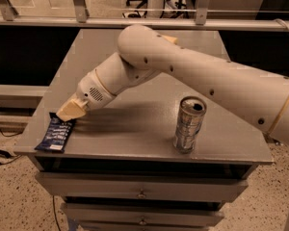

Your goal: Pick rxbar blueberry

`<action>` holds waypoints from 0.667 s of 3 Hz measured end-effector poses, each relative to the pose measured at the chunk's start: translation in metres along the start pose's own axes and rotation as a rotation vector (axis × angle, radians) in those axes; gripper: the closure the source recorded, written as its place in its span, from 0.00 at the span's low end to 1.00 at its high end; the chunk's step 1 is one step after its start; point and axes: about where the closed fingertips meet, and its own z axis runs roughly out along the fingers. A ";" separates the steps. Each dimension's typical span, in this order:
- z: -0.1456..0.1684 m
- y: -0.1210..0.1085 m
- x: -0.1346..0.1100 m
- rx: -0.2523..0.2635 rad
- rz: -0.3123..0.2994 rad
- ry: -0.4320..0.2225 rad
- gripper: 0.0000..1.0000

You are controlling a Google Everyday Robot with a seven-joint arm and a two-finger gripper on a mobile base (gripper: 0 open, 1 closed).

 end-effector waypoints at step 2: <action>-0.106 0.047 -0.043 0.261 -0.140 -0.078 1.00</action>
Offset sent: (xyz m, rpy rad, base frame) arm -0.0215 -0.0986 0.1676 0.0378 -0.4102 -0.2361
